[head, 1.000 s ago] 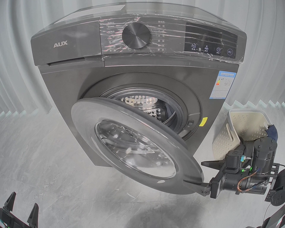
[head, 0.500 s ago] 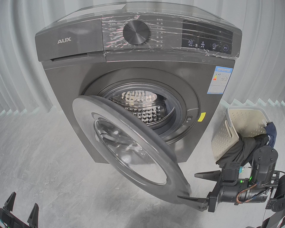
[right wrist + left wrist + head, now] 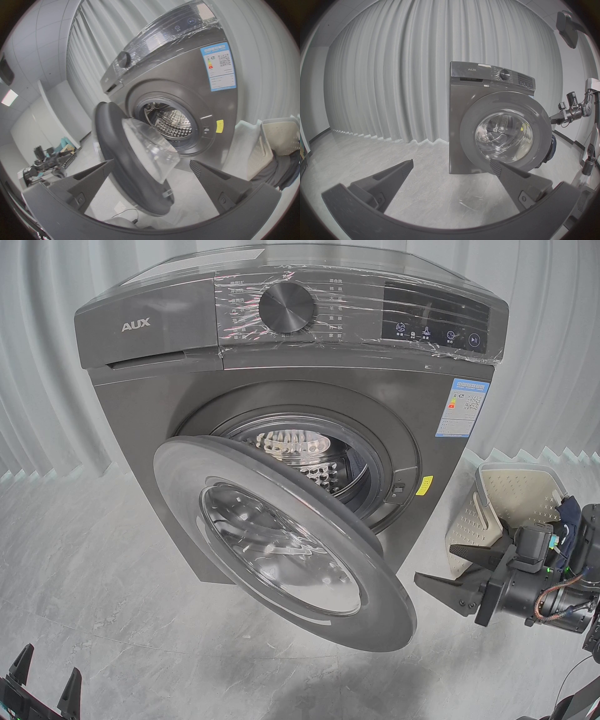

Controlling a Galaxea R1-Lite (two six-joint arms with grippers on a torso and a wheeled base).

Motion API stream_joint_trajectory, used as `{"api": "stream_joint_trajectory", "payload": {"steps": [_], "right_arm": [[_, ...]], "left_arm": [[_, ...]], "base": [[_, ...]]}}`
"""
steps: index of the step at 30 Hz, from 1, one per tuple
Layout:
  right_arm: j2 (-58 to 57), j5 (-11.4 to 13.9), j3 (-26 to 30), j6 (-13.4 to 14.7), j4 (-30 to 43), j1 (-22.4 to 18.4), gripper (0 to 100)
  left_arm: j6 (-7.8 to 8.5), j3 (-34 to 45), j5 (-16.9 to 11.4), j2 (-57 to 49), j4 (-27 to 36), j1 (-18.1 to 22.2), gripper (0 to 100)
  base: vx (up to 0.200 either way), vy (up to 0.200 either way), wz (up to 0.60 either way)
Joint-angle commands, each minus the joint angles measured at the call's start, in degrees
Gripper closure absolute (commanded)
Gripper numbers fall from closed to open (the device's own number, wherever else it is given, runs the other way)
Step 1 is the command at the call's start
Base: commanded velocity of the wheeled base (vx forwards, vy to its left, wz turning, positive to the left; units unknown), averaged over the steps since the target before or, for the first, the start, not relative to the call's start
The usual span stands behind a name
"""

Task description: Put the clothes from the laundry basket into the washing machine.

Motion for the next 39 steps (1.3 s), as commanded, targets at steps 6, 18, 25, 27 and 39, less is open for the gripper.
{"api": "stream_joint_trajectory", "payload": {"steps": [6,18,25,27,39], "right_arm": [[18.17,-7.25,-2.76,-1.62,-7.1,-4.48,0],[17.64,-7.16,1.98,-1.97,-8.6,3.08,0],[16.85,-7.25,2.25,-1.35,-8.68,7.12,0],[17.2,-7.87,1.28,-1.27,-8.68,6.24,0],[30.04,-12.88,-10.32,-1.27,-8.68,-4.3,0]], "left_arm": [[-0.01,0.84,0.02,-1.04,0.01,0.03,0],[-0.01,0.84,0.02,-1.04,0.01,-0.06,0],[-0.01,0.84,0.02,-1.04,0.01,-0.06,0],[-0.01,0.84,0.02,-1.04,0.01,-0.06,0],[-0.01,0.84,0.02,-1.04,0.01,-0.06,0]], "base": [[0.0,0.0,0.0],[0.0,0.0,0.0],[0.0,0.0,0.0],[-0.1,0.0,0.0],[-0.083,0.0,0.0]]}}
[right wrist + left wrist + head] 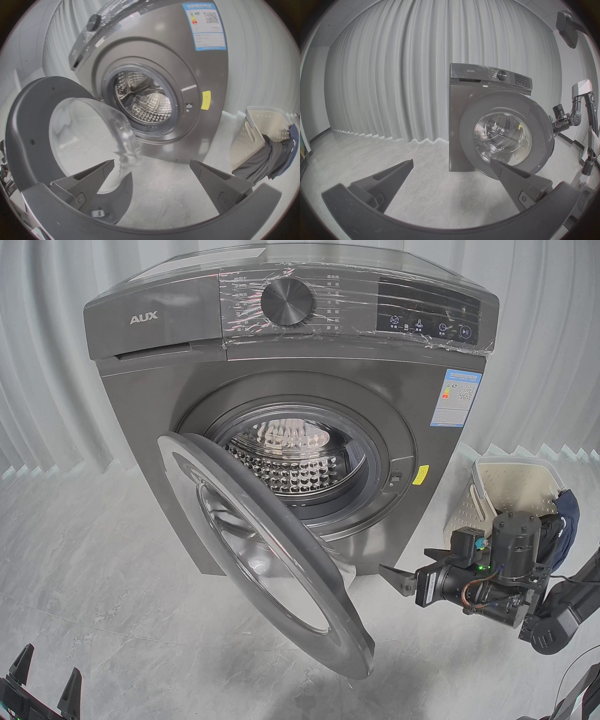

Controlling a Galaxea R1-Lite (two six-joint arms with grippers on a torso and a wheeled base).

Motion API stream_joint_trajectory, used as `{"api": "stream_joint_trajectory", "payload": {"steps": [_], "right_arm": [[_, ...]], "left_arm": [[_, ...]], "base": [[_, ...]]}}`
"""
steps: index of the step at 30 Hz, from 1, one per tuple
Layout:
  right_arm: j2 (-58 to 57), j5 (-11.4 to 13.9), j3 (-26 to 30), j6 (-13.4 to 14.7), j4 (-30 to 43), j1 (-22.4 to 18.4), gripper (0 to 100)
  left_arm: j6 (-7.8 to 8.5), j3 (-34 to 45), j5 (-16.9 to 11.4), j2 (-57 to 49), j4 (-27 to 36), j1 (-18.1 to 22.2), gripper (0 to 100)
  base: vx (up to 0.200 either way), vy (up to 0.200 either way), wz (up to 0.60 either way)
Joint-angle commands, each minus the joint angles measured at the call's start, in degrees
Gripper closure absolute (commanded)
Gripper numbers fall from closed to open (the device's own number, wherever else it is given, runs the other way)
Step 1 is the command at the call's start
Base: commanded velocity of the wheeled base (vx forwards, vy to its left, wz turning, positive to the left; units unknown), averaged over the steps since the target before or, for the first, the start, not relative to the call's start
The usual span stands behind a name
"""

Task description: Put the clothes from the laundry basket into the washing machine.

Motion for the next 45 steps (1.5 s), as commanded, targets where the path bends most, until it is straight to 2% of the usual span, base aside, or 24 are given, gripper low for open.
{"api": "stream_joint_trajectory", "payload": {"steps": [1,8,21,24,26,28,33,35,37,41,43,45], "right_arm": [[8.68,-1.85,-5.41,-0.12,-0.09,-3.01,0],[12.64,-1.85,-8.92,-0.12,-0.09,-1.96,0],[9.65,-1.14,-5.14,0.05,-0.26,6.04,0],[8.68,-0.88,-4.79,0.05,-1.5,6.3,0],[8.33,-0.09,-4.0,-0.03,-2.64,6.3,0],[6.4,2.64,-0.48,-0.12,-4.4,8.59,0],[4.99,3.52,2.5,-0.39,-4.75,11.84,0],[4.2,5.36,3.03,-0.39,-5.45,12.89,0],[4.11,6.68,3.38,-0.21,-6.86,13.42,0],[4.11,7.12,3.47,-0.03,-9.49,13.51,0],[4.2,6.94,3.03,-0.03,-9.49,12.98,0],[5.08,5.27,0.31,0.05,-8.88,10.7,0]], "left_arm": [[-0.04,0.84,0.04,-1.04,0.0,0.0,0],[-0.04,0.84,0.04,-1.04,0.0,0.0,0],[-0.04,0.84,0.04,-1.04,0.0,0.0,0],[-0.04,0.84,0.04,-1.04,0.0,0.0,0],[-0.04,0.84,0.04,-1.04,0.0,0.0,0],[-0.04,0.84,0.04,-1.04,0.0,0.0,0],[-0.04,0.84,0.04,-1.04,0.0,0.0,0],[-0.04,0.84,0.04,-1.04,0.0,0.0,0],[-0.04,0.84,0.04,-1.04,0.0,0.0,0],[-0.04,0.84,0.04,-1.04,0.0,0.0,0],[-0.04,0.84,0.04,-1.04,0.0,0.0,0],[-0.04,0.84,0.04,-1.04,0.0,0.0,0]], "base": [[0.0,0.0,0.0],[0.0,0.0,0.0],[0.0,0.0,0.0],[0.0,0.0,0.0],[0.0,0.0,0.0],[0.0,0.0,0.0],[0.0,0.0,0.0],[0.0,0.0,0.0],[0.0,0.0,0.0],[0.0,0.0,0.0],[0.0,0.0,0.0],[0.0,0.0,0.0]]}}
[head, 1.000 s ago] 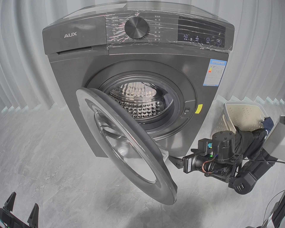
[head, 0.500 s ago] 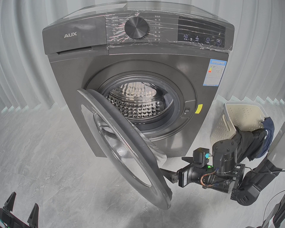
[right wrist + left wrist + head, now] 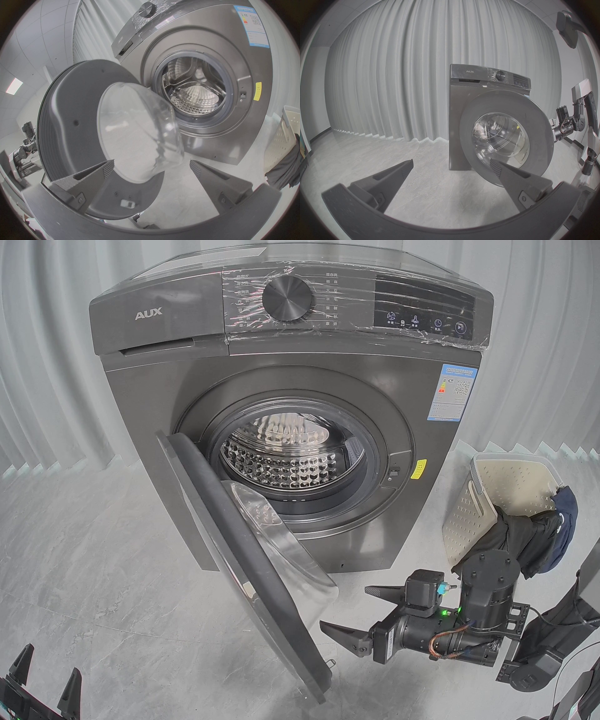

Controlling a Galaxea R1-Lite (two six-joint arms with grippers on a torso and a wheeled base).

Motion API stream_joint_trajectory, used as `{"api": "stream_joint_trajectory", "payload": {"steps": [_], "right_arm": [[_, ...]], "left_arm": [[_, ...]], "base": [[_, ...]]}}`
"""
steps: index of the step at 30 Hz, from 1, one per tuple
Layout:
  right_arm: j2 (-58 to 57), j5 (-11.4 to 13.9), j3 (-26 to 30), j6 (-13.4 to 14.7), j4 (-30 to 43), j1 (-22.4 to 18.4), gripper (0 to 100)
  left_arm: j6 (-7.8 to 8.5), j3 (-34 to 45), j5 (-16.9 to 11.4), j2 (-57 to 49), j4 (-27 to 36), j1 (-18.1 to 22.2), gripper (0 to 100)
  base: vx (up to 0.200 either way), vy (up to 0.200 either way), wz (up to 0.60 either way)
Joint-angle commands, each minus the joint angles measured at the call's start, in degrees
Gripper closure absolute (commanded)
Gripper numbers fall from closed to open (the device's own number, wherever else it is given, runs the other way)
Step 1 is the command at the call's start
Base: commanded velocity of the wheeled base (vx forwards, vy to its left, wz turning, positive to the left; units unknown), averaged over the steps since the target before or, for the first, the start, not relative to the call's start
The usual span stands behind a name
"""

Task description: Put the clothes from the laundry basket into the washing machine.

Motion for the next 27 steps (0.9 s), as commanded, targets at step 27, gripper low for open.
{"api": "stream_joint_trajectory", "payload": {"steps": [27], "right_arm": [[14.6,-5.54,-11.76,-0.21,-0.39,-7.15,0]], "left_arm": [[-0.01,0.84,0.02,-1.04,0.0,0.0,0]], "base": [[0.0,0.0,0.0]]}}
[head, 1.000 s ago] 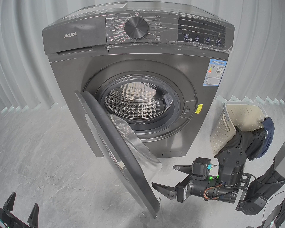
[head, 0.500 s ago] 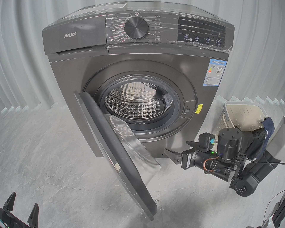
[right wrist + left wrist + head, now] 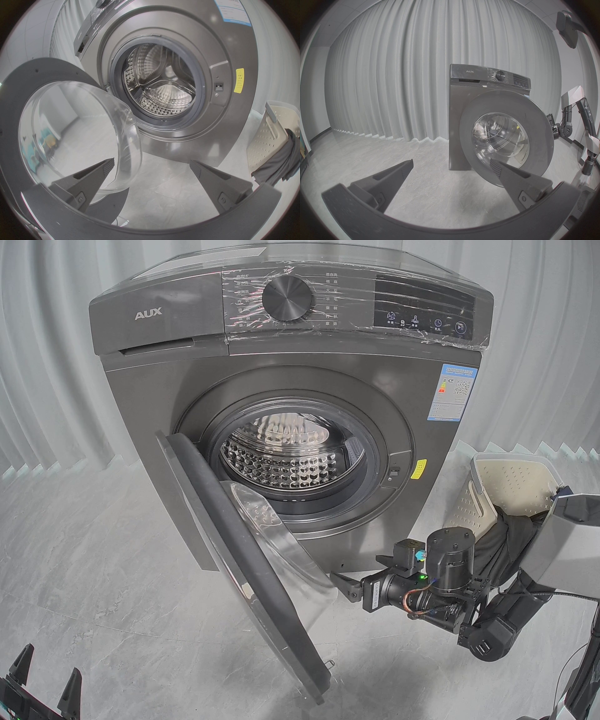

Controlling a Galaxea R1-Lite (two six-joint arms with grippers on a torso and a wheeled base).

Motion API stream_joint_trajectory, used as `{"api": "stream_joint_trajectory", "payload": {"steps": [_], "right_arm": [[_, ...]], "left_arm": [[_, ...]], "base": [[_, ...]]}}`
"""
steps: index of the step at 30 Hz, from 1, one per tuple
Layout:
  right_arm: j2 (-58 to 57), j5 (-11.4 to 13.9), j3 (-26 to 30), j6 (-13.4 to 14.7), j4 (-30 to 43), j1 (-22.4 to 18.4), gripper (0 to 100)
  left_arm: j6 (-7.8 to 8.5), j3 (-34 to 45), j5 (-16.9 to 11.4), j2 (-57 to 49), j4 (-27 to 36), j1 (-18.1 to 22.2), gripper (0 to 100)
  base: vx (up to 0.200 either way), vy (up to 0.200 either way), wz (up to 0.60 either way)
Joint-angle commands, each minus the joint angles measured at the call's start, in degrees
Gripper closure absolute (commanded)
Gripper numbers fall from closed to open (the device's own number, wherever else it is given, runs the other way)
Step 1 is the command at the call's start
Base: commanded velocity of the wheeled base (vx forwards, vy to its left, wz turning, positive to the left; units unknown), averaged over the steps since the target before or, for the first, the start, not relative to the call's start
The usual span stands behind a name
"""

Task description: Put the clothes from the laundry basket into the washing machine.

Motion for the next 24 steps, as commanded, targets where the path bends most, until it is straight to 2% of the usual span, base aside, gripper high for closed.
{"api": "stream_joint_trajectory", "payload": {"steps": [1,5,8,14,24], "right_arm": [[1.4,-0.02,0.57,0.32,-0.38,2.8,0],[1.57,0.25,1.01,0.32,-3.19,4.39,0],[1.66,1.57,1.62,0.4,-5.03,5.44,0],[2.37,1.39,-0.93,0.4,-4.59,4.39,0],[5.18,2.01,-7.96,0.14,2.0,4.74,0]], "left_arm": [[-0.04,0.84,0.02,-1.04,0.0,0.0,0],[-0.04,0.84,0.02,-1.04,0.0,0.0,0],[-0.04,0.84,0.02,-1.04,0.0,0.0,0],[0.05,0.84,0.02,-1.04,0.0,0.0,0],[0.05,0.84,0.02,-1.04,0.0,0.0,0]], "base": [[0.0,0.0,0.0],[0.0,0.0,0.0],[0.0,0.0,0.0],[0.0,0.0,0.0],[-0.18,0.0,0.0]]}}
